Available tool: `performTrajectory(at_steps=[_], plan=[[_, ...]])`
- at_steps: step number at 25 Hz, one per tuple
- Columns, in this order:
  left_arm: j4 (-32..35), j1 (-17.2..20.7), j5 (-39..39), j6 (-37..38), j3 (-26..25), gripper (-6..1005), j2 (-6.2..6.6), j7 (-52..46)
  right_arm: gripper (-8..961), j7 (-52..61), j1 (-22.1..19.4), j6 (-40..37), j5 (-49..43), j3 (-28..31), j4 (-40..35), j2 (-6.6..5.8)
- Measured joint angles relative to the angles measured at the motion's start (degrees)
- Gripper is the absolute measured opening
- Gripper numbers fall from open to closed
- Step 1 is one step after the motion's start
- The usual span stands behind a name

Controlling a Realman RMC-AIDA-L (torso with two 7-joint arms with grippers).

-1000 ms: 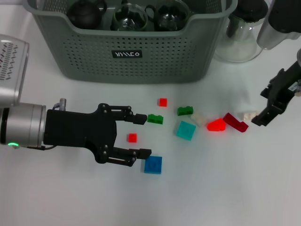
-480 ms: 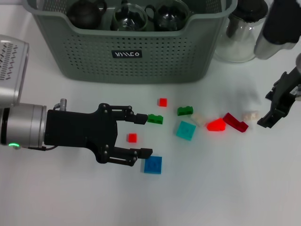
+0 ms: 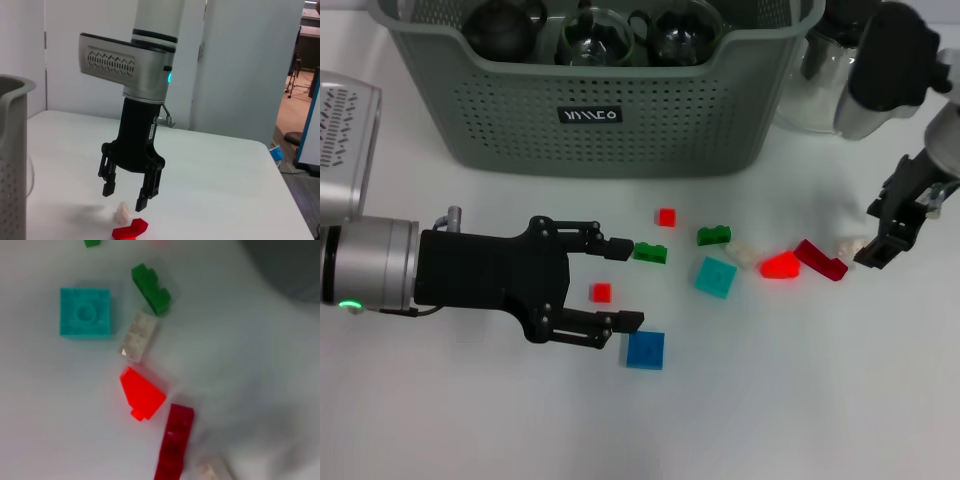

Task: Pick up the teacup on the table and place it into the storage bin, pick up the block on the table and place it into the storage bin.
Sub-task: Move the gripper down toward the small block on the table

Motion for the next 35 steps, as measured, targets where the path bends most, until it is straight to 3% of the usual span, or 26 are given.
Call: performTrajectory(at_steps=[20,25,35], plan=[[-0.2,0.1,0.0,-1.1,-0.1,769,-0.09,-1.3,653,-2.0,2.0,3.6,0.4,-1.4,4.5,0.17],[-0.2,0.0,0.0,-1.1,-0.1,769,-0.03,-1.3,467,-2.1,2.1,3.6,0.5,-1.4,4.8,0.17],[-0.2,0.1,1.0,-1.7,-0.1,769,0.06,-1.3,439,-1.7,2.6,3.7,0.6,-1.3,6.0,0.35]])
